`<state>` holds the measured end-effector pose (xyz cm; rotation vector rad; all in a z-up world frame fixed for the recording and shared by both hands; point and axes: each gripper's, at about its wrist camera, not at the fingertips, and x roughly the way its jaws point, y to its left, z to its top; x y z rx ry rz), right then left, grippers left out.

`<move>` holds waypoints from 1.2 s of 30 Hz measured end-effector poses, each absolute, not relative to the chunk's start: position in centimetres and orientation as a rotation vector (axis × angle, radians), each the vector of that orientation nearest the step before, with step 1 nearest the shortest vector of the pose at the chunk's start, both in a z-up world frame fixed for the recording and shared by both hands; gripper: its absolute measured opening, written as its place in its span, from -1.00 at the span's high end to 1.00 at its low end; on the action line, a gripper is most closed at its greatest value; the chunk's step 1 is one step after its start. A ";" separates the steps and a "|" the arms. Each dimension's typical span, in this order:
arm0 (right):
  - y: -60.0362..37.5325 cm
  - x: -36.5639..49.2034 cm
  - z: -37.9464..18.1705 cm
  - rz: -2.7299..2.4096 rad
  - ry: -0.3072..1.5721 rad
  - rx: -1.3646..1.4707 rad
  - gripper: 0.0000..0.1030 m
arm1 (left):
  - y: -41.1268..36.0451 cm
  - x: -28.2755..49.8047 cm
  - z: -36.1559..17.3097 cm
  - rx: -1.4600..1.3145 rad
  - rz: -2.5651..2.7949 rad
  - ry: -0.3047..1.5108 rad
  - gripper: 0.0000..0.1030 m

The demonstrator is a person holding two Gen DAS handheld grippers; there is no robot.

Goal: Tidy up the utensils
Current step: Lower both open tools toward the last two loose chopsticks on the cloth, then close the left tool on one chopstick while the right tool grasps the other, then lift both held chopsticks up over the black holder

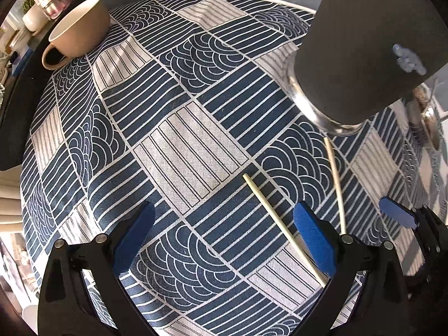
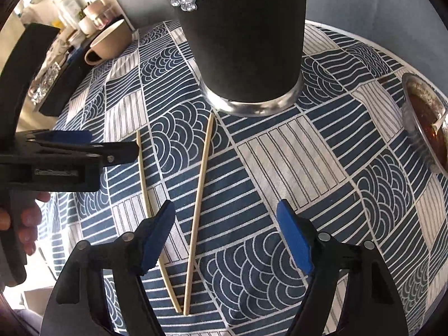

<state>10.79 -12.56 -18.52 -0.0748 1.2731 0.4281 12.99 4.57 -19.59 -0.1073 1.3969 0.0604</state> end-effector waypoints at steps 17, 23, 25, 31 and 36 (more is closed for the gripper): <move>-10.4 9.9 -19.0 0.429 1.204 -0.305 0.16 | 0.7 11.5 -20.4 0.014 -0.063 1.327 -0.21; -12.8 10.7 -18.6 0.409 1.227 -0.244 0.88 | -0.6 10.8 -19.8 0.031 -0.127 1.328 0.53; -13.6 11.1 -18.5 0.431 1.247 -0.205 0.89 | 0.4 11.1 -19.6 0.020 -0.135 1.341 0.78; -15.9 11.8 -18.5 0.446 1.319 0.002 0.91 | 4.6 10.0 -19.4 -0.116 -0.148 1.397 0.91; -18.6 12.0 -17.7 0.477 1.308 0.226 0.91 | 6.3 9.1 -19.4 -0.210 -0.179 1.455 0.91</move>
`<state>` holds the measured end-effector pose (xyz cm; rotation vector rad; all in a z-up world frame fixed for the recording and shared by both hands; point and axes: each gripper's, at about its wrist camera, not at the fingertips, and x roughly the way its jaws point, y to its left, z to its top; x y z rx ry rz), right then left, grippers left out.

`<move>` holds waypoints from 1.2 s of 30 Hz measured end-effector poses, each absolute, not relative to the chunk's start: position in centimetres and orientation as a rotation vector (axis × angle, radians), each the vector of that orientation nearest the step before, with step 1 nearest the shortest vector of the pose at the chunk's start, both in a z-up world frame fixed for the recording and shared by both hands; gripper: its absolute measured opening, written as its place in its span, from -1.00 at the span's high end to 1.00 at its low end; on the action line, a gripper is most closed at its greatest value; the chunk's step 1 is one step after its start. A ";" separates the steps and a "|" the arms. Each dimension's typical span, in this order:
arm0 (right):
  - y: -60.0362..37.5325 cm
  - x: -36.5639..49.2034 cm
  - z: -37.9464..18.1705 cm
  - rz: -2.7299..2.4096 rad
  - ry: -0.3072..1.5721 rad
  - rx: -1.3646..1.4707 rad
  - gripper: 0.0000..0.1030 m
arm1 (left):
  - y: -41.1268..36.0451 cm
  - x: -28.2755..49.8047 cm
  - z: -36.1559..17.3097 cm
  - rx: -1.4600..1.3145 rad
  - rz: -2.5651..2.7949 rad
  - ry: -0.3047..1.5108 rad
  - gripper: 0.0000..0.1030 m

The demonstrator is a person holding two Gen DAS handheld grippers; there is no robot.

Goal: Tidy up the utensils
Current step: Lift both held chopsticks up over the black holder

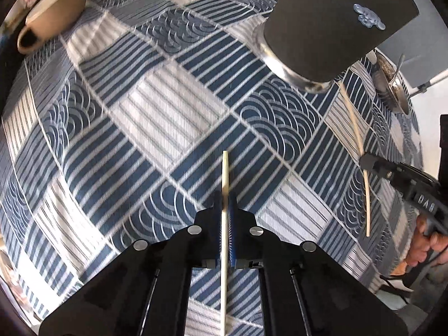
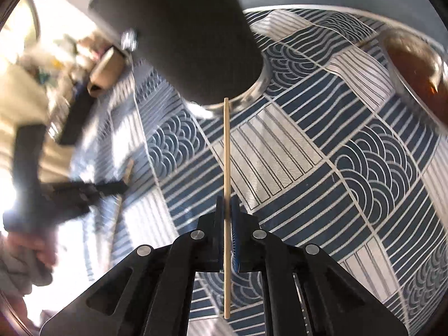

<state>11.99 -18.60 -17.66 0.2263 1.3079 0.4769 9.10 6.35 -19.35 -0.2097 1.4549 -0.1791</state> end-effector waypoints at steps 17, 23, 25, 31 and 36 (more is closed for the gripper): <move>-20.1 12.3 -9.4 0.578 1.097 0.350 0.87 | 7.2 9.4 -10.9 -0.263 -0.308 1.283 0.91; -21.4 11.6 -7.8 0.602 1.068 0.387 0.90 | 6.0 11.9 -7.3 -0.203 -0.345 1.209 0.91; -21.3 11.0 -7.7 0.602 1.078 0.368 0.90 | 6.4 12.5 -6.2 -0.200 -0.358 1.189 0.91; -22.0 9.8 -6.8 0.611 1.055 0.390 0.90 | 5.9 13.9 -4.1 -0.206 -0.381 1.138 0.91; -22.5 9.8 -4.6 0.632 1.003 0.394 0.90 | 5.7 14.9 -1.1 -0.183 -0.391 1.075 0.92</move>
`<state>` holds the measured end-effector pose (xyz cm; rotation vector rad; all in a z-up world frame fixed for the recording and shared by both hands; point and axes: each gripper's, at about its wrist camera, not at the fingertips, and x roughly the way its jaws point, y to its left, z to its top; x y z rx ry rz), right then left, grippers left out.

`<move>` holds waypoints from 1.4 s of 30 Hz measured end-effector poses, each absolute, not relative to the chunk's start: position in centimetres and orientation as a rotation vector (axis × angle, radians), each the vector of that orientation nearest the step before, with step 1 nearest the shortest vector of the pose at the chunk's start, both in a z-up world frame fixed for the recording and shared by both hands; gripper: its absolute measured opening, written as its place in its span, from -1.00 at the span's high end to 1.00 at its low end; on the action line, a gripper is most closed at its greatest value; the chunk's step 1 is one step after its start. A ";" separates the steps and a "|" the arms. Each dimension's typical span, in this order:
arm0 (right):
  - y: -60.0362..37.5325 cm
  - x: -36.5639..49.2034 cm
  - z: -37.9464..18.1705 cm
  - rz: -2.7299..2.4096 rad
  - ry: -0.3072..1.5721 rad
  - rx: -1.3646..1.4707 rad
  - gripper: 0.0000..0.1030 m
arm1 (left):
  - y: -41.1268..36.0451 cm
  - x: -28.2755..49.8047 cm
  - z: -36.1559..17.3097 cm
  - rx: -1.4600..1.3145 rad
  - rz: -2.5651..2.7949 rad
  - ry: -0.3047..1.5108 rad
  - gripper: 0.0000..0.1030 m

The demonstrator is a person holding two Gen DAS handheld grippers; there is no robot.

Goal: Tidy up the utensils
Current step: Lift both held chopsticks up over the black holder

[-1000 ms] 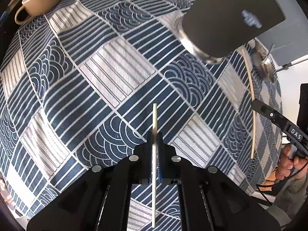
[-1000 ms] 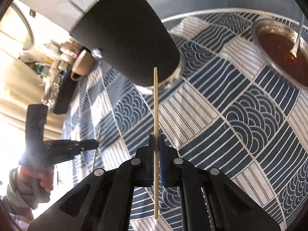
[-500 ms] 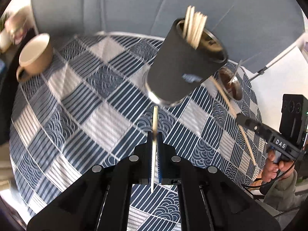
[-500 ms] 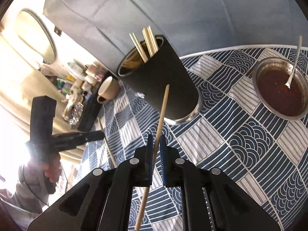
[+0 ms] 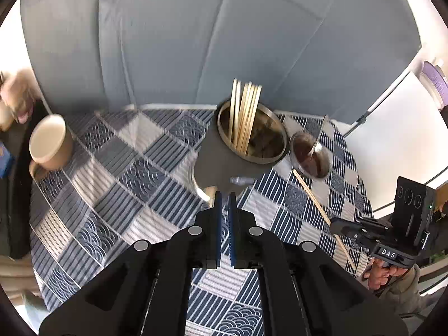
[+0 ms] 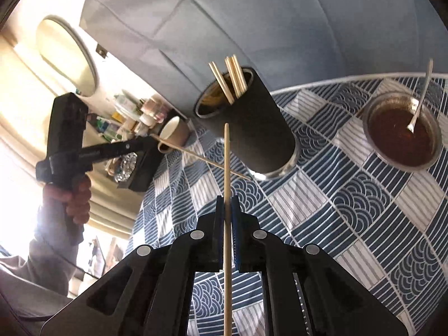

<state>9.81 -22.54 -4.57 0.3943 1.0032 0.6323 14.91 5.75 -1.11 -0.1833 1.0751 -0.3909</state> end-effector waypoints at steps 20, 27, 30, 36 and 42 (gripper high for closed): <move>-20.1 14.9 -0.1 0.708 0.867 0.380 0.90 | 8.5 15.7 -2.8 -0.204 -0.283 1.135 0.83; -19.0 16.2 0.2 0.715 0.884 0.341 0.90 | 11.7 17.4 -9.9 -0.400 -0.118 1.296 0.39; -19.0 16.8 0.0 0.707 0.894 0.338 0.90 | 12.8 18.3 -12.8 -0.522 -0.044 1.363 0.28; -19.7 18.3 -0.9 0.694 0.911 0.359 0.90 | 14.0 19.8 -16.9 -0.628 0.107 1.461 0.05; -20.5 19.5 -1.7 0.673 0.917 0.388 0.90 | 13.5 21.5 -18.6 -0.622 0.184 1.498 -0.10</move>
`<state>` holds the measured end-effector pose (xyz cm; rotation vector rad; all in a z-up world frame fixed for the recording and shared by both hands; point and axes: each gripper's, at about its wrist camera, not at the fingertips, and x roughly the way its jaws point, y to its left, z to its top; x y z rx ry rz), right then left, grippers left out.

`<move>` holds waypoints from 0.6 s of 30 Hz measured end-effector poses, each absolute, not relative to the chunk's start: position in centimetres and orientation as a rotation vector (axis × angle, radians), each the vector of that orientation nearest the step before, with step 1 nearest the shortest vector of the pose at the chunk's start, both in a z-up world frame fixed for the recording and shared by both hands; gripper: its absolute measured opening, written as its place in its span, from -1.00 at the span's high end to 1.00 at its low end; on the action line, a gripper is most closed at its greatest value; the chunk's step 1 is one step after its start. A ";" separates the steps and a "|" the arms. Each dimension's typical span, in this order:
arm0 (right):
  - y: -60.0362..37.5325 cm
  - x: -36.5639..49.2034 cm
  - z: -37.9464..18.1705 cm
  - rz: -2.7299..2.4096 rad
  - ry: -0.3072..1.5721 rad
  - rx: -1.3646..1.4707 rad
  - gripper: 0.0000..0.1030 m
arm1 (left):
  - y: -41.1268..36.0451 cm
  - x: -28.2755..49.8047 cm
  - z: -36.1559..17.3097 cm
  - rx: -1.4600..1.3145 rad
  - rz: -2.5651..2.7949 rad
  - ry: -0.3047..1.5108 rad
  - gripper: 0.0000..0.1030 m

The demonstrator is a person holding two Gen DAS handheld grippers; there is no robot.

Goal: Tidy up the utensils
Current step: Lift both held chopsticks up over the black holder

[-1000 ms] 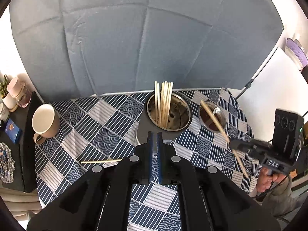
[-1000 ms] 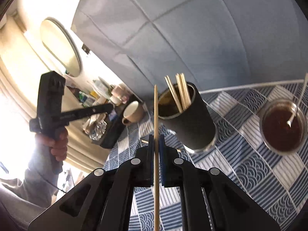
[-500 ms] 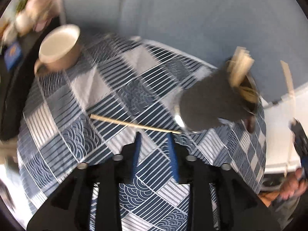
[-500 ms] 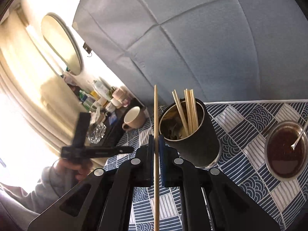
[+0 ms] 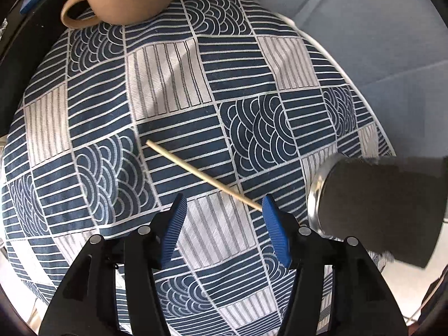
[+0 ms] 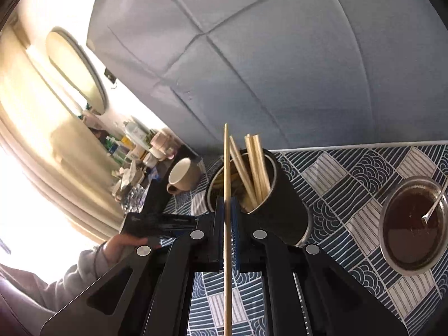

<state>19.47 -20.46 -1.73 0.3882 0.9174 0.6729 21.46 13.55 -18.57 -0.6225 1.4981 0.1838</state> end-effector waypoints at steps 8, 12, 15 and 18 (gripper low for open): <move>-21.3 19.8 -2.0 0.684 0.909 0.419 0.90 | 11.8 23.0 -20.5 -0.478 0.265 1.536 0.16; -21.9 19.7 -2.1 0.682 0.899 0.439 0.90 | 10.3 23.2 -20.8 -0.291 0.235 1.491 0.40; -22.0 19.4 -2.2 0.687 0.892 0.451 0.90 | 10.9 22.9 -21.2 -0.273 0.198 1.475 0.89; -22.0 19.2 -2.2 0.686 0.890 0.451 0.90 | 11.8 22.4 -21.6 -0.299 0.148 1.492 0.91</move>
